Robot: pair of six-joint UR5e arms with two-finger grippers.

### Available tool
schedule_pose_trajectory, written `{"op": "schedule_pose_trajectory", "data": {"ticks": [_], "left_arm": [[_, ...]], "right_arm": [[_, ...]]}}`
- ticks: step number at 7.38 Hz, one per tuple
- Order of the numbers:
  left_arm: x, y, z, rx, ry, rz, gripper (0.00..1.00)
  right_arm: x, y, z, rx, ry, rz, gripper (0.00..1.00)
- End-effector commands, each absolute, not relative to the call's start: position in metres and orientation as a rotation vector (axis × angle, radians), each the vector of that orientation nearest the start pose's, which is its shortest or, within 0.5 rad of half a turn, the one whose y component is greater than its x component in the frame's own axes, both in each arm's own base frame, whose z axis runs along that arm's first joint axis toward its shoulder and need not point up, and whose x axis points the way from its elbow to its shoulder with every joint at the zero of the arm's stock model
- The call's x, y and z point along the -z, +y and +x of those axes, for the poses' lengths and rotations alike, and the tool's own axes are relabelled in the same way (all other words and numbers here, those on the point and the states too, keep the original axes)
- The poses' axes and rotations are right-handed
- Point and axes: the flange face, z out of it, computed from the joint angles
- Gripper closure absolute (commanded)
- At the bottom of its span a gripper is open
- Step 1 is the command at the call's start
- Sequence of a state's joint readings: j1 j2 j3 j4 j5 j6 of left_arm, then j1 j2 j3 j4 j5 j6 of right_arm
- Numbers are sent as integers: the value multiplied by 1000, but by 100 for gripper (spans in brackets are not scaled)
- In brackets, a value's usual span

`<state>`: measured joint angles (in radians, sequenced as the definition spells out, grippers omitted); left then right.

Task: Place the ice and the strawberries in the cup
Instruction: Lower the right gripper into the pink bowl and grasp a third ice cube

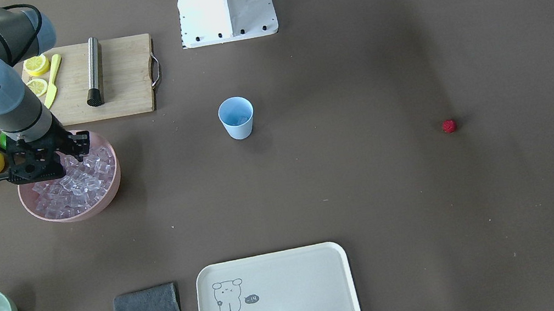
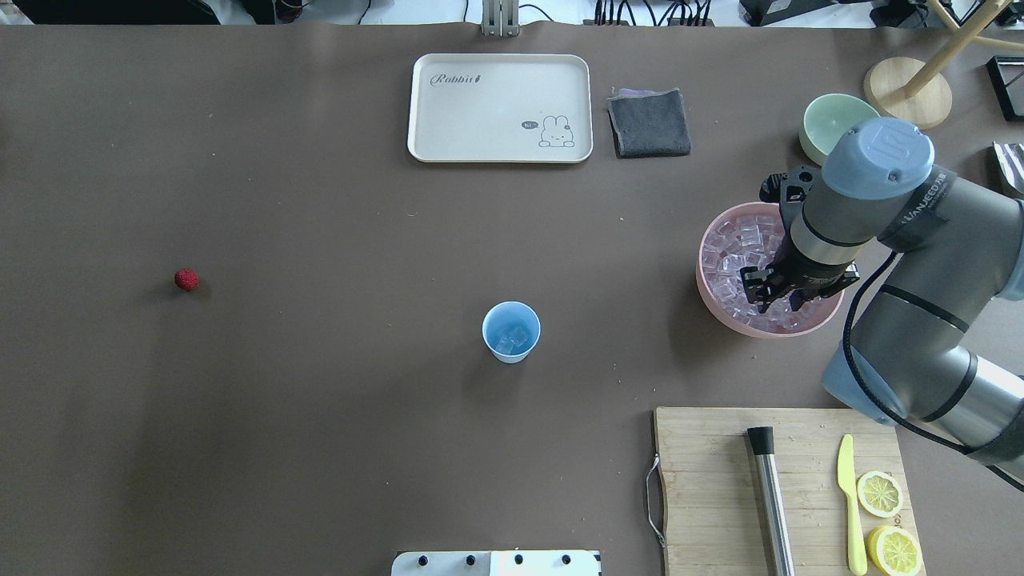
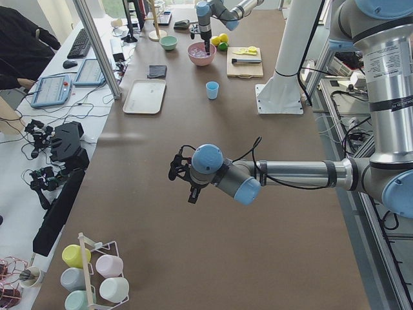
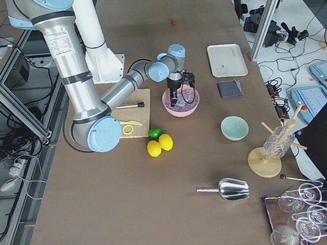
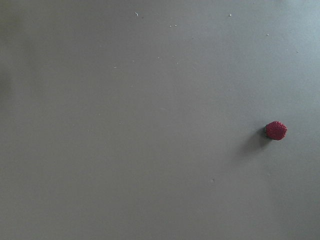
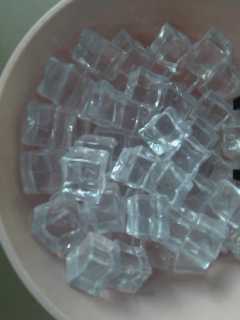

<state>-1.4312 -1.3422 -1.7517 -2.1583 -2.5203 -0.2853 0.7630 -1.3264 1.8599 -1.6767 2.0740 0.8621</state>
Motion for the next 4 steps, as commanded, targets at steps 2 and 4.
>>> {"op": "schedule_pose_trajectory", "data": {"ticks": [2,4], "left_arm": [[-591,-415,5,-125,1008,295,3],[-591,-415,5,-125,1008,295,3]], "right_arm": [[-413,-454,-351,54,-643,-88,94],[-412,-454,-351,62,-647,-84,100]]}}
